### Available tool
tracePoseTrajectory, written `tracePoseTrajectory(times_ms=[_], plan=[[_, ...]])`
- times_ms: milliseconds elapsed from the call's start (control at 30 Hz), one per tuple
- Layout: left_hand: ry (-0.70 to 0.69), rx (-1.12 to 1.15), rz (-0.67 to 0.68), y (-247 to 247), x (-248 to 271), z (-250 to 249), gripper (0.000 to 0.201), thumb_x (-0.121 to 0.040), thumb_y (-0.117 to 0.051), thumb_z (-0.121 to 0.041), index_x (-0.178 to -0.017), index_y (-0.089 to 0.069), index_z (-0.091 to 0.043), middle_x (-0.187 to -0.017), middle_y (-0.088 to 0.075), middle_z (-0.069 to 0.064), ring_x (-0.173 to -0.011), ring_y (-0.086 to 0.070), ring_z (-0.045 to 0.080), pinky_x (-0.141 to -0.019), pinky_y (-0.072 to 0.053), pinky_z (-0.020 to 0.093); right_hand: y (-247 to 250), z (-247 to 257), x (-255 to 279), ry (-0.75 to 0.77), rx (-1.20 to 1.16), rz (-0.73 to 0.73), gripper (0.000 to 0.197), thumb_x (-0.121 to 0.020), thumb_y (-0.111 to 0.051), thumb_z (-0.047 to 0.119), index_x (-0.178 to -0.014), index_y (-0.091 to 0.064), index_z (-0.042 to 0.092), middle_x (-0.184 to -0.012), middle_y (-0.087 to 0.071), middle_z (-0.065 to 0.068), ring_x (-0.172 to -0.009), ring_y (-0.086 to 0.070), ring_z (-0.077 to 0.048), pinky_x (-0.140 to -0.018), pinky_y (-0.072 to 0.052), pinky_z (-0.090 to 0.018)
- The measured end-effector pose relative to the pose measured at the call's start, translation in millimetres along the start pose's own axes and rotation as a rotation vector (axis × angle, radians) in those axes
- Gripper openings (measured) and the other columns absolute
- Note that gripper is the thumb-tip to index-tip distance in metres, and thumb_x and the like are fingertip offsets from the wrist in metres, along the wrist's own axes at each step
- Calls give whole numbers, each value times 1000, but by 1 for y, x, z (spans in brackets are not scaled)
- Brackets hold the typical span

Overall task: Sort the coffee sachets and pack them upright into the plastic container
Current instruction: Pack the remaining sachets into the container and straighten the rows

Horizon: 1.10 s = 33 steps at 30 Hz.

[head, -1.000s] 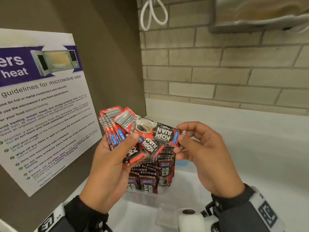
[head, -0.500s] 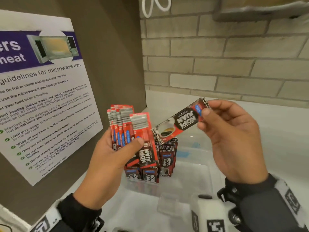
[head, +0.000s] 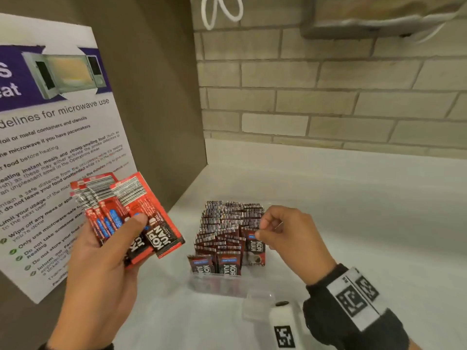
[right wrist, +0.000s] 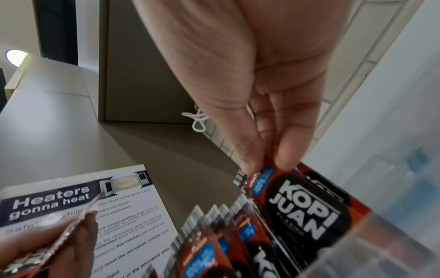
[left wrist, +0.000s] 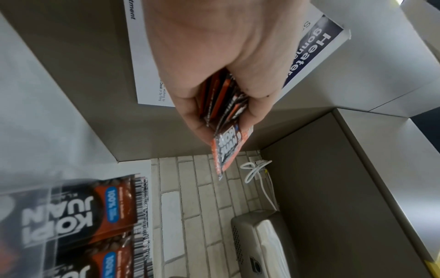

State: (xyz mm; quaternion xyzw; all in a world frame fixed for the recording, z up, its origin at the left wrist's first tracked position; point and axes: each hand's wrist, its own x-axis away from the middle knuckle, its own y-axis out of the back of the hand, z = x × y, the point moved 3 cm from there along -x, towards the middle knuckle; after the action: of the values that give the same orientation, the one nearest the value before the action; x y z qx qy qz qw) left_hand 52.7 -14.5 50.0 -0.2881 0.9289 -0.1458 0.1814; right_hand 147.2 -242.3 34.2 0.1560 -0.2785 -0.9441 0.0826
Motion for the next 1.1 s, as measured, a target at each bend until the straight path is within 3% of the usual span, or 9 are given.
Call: tracePoseTrajectory(times_ms=[167, 333, 467, 633, 700, 800, 867, 967, 1100], plan=[[29, 18, -11, 7, 3, 4, 30, -87, -55, -4, -94, -65, -31, -82, -71, -13, -73, -69, 4, -61, -56, 22, -10, -1, -3, -40, 28, 1, 21, -78, -72, 7, -70, -54, 14, -66, -60, -4, -57, -58, -16, -52, -45, -15], [76, -5, 27, 6, 5, 11, 26, -78, -60, -10, -98, -64, -26, -84, -72, -10, -76, -69, 7, -68, -56, 29, -9, -7, -2, -97, 37, 13, 33, -76, -72, 7, -71, -42, 17, -68, -58, -2, -61, -58, -19, -59, -47, -25], [111, 1, 77, -3, 9, 15, 23, -82, -58, -5, -94, -65, -23, -79, -72, -7, -69, -68, 6, -59, -56, 22, -4, -10, -1, -112, 27, 20, 35, -76, -72, 5, -72, -39, 17, -69, -51, 2, -62, -56, -17, -54, -44, -17], [143, -6, 119, -17, 12, 18, 25, -83, -57, 0, -96, -65, -20, -82, -73, -2, -70, -69, 10, -56, -57, 24, 15, 0, 5, 10, 135, -103, 34, -74, -76, 26, -73, -43, 21, -75, -49, 6, -63, -44, -7, -55, -35, -13], [155, -18, 158, -25, 12, 16, 26, -79, -61, -5, -102, -64, -17, -90, -74, 2, -77, -71, 15, -59, -57, 24, 22, 16, 10, 61, -21, -159, 26, -76, -73, 31, -76, -49, 22, -74, -52, 7, -62, -46, -4, -57, -37, -12], [188, -21, 253, -45, 9, 13, 40, -70, -65, -14, -110, -62, -13, -98, -73, 8, -85, -71, 21, -69, -56, 32, 5, 41, 19, 49, -493, 114, 26, -71, -76, 31, -86, -59, 18, -74, -60, 6, -67, -54, -6, -64, -46, -19], [203, -28, 288, -58, 7, 13, 42, -70, -66, -16, -111, -62, -13, -97, -73, 9, -84, -70, 21, -67, -55, 31, -12, 50, 24, 65, -648, 240, 27, -72, -79, 21, -91, -59, 18, -75, -61, 4, -67, -56, -10, -65, -52, -26], [203, -49, 307, -70, 4, 13, 38, -71, -67, -18, -108, -62, -15, -95, -73, 6, -84, -70, 19, -67, -54, 30, -16, 53, 22, 121, -625, 74, 27, -77, -69, -2, -92, -59, 19, -73, -58, -2, -64, -54, -10, -64, -51, -26], [179, -68, 314, -76, 4, 13, 34, -68, -69, -25, -100, -62, -18, -92, -73, 5, -82, -70, 15, -71, -52, 33, -4, 52, 19, 311, -380, -204, 33, -77, -64, -6, -90, -61, 24, -69, -52, 7, -63, -52, -5, -60, -45, -13]])
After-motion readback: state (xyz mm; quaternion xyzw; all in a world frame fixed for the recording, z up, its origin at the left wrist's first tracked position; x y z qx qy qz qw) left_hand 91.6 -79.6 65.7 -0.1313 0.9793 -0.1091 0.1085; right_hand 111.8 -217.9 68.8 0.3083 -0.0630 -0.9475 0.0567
